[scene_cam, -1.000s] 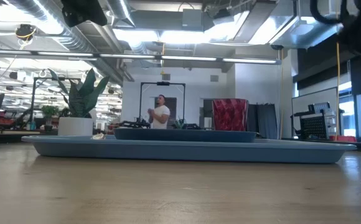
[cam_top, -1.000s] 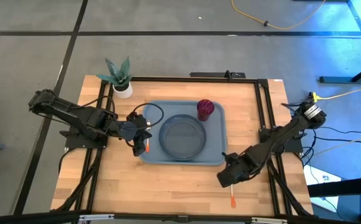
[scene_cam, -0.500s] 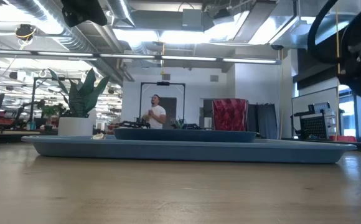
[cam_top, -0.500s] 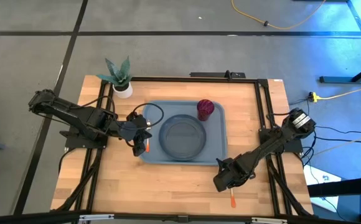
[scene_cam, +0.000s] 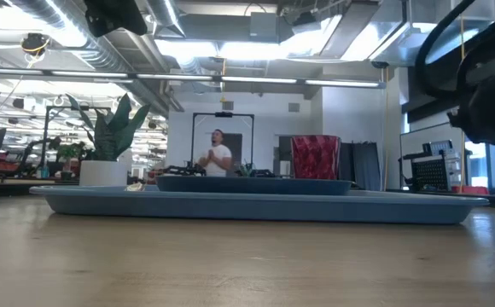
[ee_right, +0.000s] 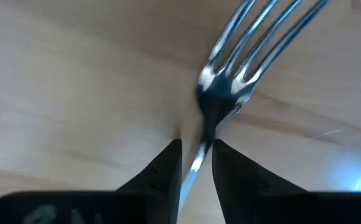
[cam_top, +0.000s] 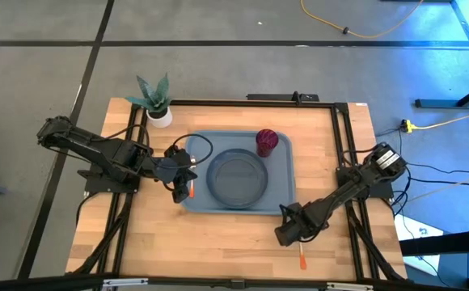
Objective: Pick and place plate/cup/fork/spoon on tray
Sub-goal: Put the orange fork on the blue tray
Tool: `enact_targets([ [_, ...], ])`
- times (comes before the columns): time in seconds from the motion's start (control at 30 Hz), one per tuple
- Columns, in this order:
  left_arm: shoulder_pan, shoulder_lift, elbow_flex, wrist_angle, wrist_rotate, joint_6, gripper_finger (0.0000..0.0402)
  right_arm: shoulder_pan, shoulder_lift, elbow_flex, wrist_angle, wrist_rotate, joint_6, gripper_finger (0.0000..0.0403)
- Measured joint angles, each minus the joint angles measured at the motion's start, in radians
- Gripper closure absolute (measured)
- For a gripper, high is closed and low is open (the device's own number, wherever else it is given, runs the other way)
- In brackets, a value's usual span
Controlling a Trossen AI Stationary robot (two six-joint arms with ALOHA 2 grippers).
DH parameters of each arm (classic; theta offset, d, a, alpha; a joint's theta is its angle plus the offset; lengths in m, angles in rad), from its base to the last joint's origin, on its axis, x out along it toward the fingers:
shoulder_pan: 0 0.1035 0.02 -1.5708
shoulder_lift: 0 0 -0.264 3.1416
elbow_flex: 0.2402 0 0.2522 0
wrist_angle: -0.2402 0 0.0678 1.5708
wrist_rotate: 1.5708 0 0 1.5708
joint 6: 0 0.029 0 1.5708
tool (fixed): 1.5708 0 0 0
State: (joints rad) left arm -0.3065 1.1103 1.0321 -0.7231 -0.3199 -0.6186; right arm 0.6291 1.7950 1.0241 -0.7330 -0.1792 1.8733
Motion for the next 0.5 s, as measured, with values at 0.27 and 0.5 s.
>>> enact_targets([
  [0.27,0.000,0.000,0.000,0.004,0.010,-0.003,0.0401,-0.017,0.022,-0.043,0.055,-0.052,0.007,0.0317],
  [0.5,0.000,0.000,0.000,0.004,0.023,0.000,0.0401,-0.047,0.020,-0.038,0.060,-0.064,-0.047,0.0389],
])
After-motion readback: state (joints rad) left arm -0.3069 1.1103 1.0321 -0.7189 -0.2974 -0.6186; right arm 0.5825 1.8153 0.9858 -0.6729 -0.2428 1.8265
